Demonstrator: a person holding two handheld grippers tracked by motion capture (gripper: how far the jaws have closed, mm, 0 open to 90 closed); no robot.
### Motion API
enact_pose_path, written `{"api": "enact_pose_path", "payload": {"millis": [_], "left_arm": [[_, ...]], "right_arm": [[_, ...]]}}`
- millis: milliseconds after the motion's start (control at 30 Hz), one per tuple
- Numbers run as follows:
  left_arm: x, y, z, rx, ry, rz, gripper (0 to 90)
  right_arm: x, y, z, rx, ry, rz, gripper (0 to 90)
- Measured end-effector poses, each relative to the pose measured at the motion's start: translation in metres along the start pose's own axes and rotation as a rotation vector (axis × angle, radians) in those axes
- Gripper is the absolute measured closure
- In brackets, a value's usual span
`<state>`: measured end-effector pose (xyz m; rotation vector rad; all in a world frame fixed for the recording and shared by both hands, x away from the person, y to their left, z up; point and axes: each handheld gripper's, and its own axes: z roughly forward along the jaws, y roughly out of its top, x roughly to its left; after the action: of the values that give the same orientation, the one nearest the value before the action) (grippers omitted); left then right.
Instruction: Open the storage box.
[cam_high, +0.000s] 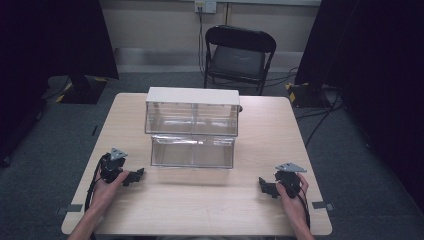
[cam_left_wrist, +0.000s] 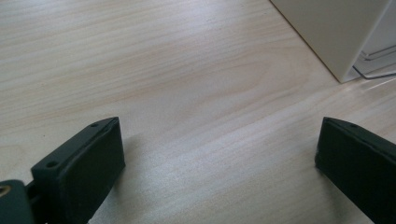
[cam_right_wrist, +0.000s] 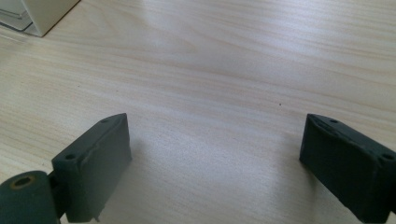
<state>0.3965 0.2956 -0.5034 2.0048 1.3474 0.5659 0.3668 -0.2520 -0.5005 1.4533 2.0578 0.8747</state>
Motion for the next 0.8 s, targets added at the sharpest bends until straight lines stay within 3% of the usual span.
{"api": "enact_pose_path", "payload": {"millis": [300, 467, 700, 800], "left_arm": [[-0.001, -0.001, -0.003, 0.007, -0.001, -0.009, 1.7], [0.000, -0.001, -0.008, -0.002, 0.000, -0.009, 17.6], [0.000, 0.002, -0.015, -0.013, -0.003, -0.022, 16.9], [-0.002, 0.003, -0.020, -0.033, -0.034, -0.021, 17.2]], "right_arm": [[0.000, 0.000, 0.000, 0.000, 0.000, 0.000, 8.0], [0.000, 0.000, 0.000, 0.000, 0.001, -0.001, 8.0], [0.000, 0.000, 0.000, 0.000, 0.001, -0.002, 8.1], [0.000, 0.000, 0.000, 0.000, 0.000, -0.001, 8.1]]}}
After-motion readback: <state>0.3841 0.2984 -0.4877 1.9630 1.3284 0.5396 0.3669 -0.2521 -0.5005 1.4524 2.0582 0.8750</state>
